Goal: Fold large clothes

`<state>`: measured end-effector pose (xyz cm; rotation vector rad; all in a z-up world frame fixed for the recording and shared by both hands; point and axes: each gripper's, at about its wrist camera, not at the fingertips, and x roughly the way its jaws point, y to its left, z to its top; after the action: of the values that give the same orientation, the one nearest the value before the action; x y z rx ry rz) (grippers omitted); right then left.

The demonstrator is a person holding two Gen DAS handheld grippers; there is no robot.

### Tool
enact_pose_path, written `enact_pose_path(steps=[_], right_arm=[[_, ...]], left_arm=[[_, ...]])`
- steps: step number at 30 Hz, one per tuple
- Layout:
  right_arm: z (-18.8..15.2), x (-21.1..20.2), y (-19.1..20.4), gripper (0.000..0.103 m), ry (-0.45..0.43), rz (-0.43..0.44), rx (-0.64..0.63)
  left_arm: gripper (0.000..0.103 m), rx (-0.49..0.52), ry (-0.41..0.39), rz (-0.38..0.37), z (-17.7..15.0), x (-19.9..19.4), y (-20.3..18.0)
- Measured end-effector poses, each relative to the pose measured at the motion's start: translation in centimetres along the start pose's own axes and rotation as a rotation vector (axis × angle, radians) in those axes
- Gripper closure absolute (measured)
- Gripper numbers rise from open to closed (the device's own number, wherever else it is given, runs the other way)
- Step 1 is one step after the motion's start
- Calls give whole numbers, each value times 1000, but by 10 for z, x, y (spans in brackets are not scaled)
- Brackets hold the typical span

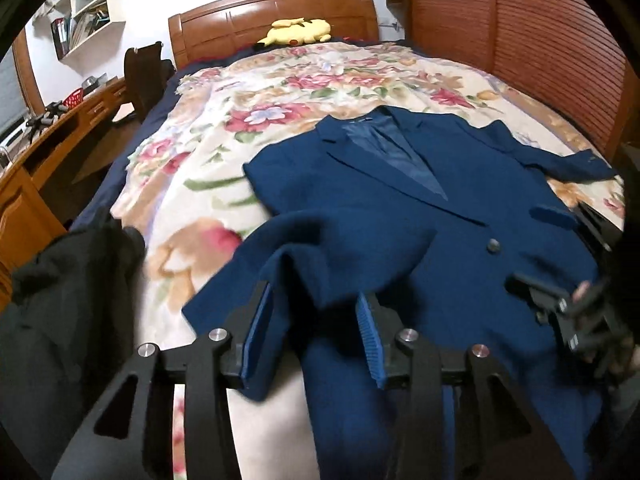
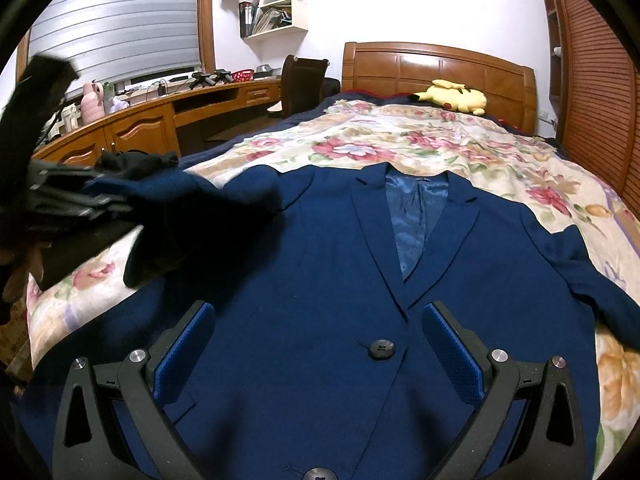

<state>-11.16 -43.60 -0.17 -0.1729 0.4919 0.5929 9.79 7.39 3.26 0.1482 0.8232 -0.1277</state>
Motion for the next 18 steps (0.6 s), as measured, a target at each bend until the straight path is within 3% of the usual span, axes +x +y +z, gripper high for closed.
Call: enact_pose_path(steps=[2,7,13,18], right_arm=[[0,0,-1,0,1,-1,2],[0,-1,-1,0,-1,-3,-2],[0,-2,-1,0,-7,-1,-7],[-1,-2,-1,0,-8,0,-12]], left_arm=[[54,3,-5,0,-8,-7,1],[28,-21,-32,-9,-21,-18,13],[28,-73,-44,43,-27,-4,33],[28,-115,-10,73,-32,22,48]])
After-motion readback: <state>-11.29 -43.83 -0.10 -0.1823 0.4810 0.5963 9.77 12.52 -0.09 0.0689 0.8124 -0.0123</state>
